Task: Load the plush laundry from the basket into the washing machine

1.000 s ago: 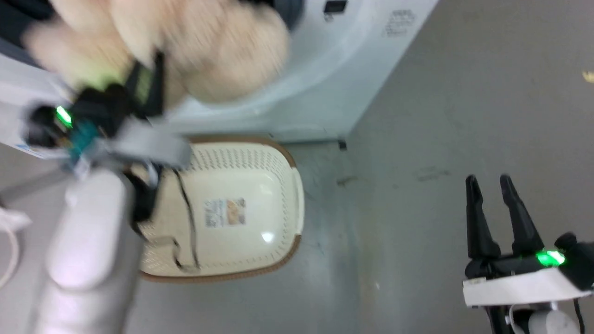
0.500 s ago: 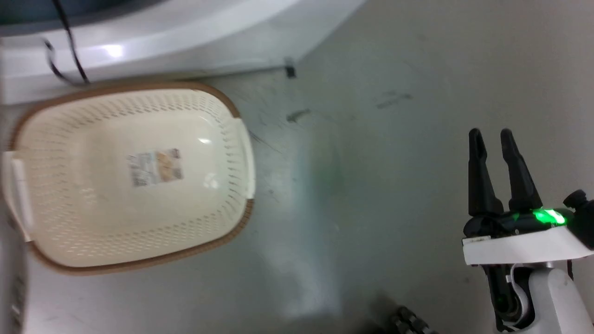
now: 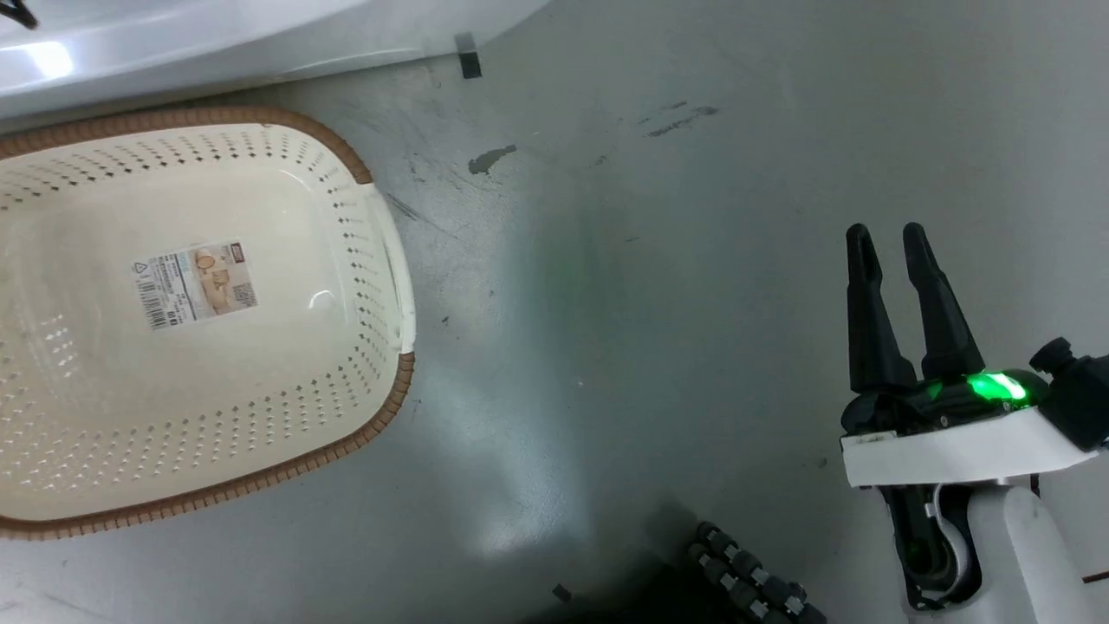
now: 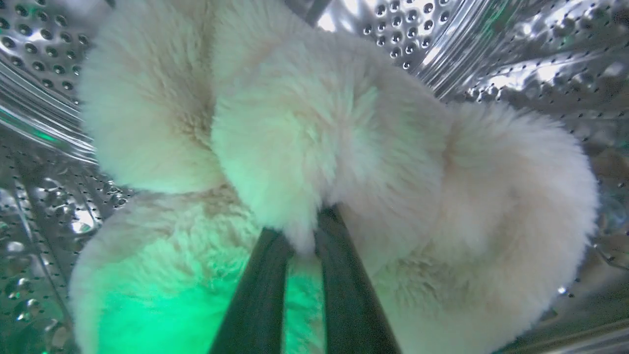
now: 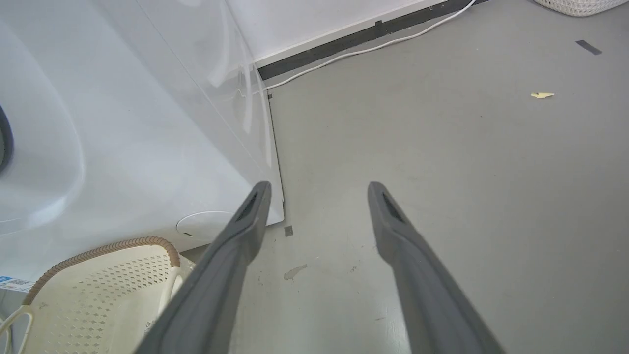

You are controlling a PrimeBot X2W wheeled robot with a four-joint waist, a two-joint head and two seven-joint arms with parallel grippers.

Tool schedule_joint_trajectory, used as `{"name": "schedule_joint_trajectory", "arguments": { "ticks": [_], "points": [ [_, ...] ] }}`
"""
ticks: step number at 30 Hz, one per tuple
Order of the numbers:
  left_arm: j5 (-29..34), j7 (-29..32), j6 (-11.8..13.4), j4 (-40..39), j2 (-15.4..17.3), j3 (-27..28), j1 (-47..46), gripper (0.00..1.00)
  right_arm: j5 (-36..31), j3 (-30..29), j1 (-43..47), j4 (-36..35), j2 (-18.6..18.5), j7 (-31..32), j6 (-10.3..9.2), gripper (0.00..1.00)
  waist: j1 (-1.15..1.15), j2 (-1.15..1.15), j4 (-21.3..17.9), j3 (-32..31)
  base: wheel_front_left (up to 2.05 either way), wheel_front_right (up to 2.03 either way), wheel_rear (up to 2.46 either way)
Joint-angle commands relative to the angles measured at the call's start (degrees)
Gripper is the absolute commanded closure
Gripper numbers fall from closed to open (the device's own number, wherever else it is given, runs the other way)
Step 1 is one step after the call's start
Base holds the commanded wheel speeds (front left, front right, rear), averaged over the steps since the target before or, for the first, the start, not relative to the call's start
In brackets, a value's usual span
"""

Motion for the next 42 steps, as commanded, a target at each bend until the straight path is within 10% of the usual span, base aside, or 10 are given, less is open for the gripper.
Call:
{"name": "schedule_joint_trajectory", "arguments": {
  "ticks": [1, 2, 3, 15, 27, 42],
  "points": [
    [-0.33, -1.02, -0.41, 0.92, 0.28, 0.00, -1.15, 1.00, 0.24, -0.09, -0.84, -0.10, -0.02, -0.25, 0.05, 0.00, -0.01, 0.00, -0.07, 0.12, 0.00, 0.00, 0.00],
    [-0.33, -1.02, -0.41, 0.92, 0.28, 0.00, -1.15, 1.00, 0.24, -0.09, -0.84, -0.10, -0.02, -0.25, 0.05, 0.00, -0.01, 0.00, -0.07, 0.12, 0.00, 0.00, 0.00],
    [-0.05, -1.80, -0.96, 2.06, 0.21, -0.82, -1.17, 0.00, -0.01, -0.42, -1.02, 0.06, -0.02, -0.25, 0.05, 0.00, -0.01, 0.00, 0.21, 0.09, 0.00, 0.00, 0.00],
    [-1.77, -9.80, -2.57, 7.42, -1.93, -2.43, 3.80, 0.00, -1.83, -3.96, -0.16, 0.73, -0.02, -0.25, 0.05, 0.00, -0.01, 0.00, 3.62, -6.71, 0.00, 0.00, 0.00],
    [-7.94, -21.61, -6.38, 10.25, -8.59, -4.14, 27.63, 0.00, -9.29, -7.10, 7.63, 0.76, -0.02, -0.25, 0.05, 0.00, -0.01, 0.00, 12.14, -26.47, 0.00, 0.00, 0.00],
    [-15.60, -23.87, -4.68, -15.84, -9.90, -0.88, 64.94, 0.00, -15.27, -5.51, 20.92, -2.23, -0.01, -0.25, 0.05, 0.00, -0.01, 0.00, 21.23, -46.34, 0.00, 0.00, 0.00]
  ]
}}
